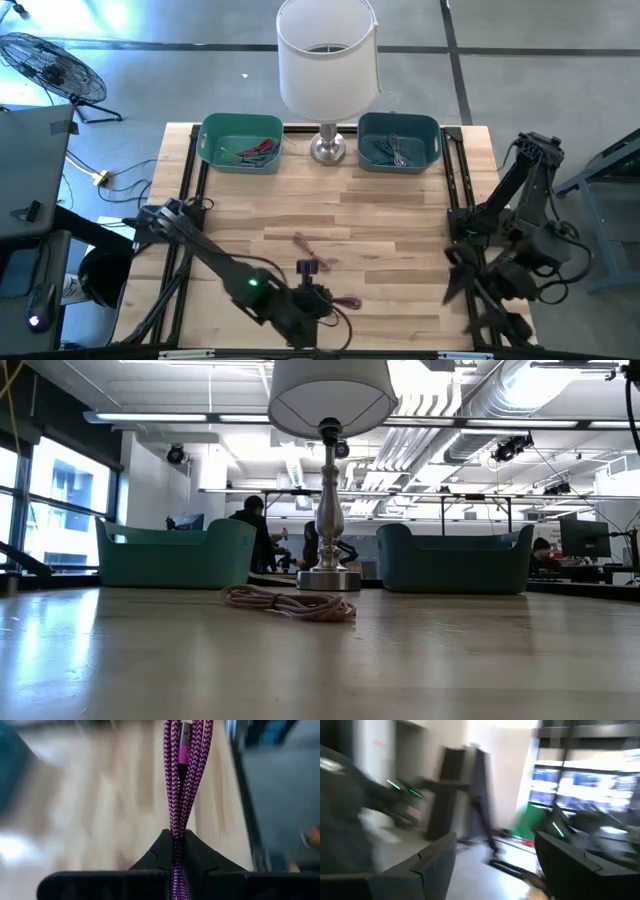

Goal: Pick & Place USB Port
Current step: Put the pink charger cable into the blue bin

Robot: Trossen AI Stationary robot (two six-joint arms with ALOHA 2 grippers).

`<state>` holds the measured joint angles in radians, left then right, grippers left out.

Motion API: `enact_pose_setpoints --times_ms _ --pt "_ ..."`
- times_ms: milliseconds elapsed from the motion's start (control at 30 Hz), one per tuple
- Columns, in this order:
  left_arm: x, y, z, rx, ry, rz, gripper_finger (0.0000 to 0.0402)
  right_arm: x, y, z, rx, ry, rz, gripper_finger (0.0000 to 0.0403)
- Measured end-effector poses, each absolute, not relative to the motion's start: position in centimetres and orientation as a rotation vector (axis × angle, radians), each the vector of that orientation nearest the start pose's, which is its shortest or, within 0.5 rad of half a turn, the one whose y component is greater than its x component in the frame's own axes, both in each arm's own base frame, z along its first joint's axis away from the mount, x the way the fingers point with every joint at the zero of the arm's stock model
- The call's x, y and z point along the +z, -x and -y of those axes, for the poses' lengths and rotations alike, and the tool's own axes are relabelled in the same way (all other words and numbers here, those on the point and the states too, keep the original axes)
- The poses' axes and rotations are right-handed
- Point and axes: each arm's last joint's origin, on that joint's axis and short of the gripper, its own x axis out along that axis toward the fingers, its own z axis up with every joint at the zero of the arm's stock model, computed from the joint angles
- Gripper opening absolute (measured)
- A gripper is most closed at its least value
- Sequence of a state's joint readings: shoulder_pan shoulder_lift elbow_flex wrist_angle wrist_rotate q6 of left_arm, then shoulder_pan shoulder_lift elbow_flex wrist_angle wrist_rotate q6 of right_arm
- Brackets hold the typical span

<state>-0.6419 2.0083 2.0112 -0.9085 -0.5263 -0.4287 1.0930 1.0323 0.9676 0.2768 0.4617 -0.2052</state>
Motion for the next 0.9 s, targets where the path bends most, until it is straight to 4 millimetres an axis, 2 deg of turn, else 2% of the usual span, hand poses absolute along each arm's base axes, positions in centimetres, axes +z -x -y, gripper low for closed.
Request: enact_pose_setpoints --times_ms 100,267,367,500,700,900 --pt "37.4 -35.4 24.4 0.094 -0.166 -0.603 0.0013 39.3 -11.3 -19.0 0.464 0.111 0.194 0.0261" --pt "41.2 -34.9 24.0 0.114 -0.322 -0.488 0.0013 39.3 -11.8 -18.3 0.261 0.139 0.158 0.0261" --pt "42.2 -34.9 23.8 0.108 -0.387 -0.454 0.0013 40.0 -12.0 -17.9 0.203 0.152 0.163 0.0261" --pt "43.3 -36.2 22.9 0.093 -0.438 -0.367 0.0013 40.8 -12.5 -17.3 0.151 0.182 0.168 0.0261" --pt "44.7 -38.3 20.8 0.036 -0.482 -0.248 0.0013 40.5 -13.9 -16.4 0.080 0.232 0.142 0.0261" --pt "45.4 -39.3 19.5 -0.034 -0.490 -0.176 0.0013 40.5 -14.4 -16.1 0.091 0.259 0.148 0.0261"
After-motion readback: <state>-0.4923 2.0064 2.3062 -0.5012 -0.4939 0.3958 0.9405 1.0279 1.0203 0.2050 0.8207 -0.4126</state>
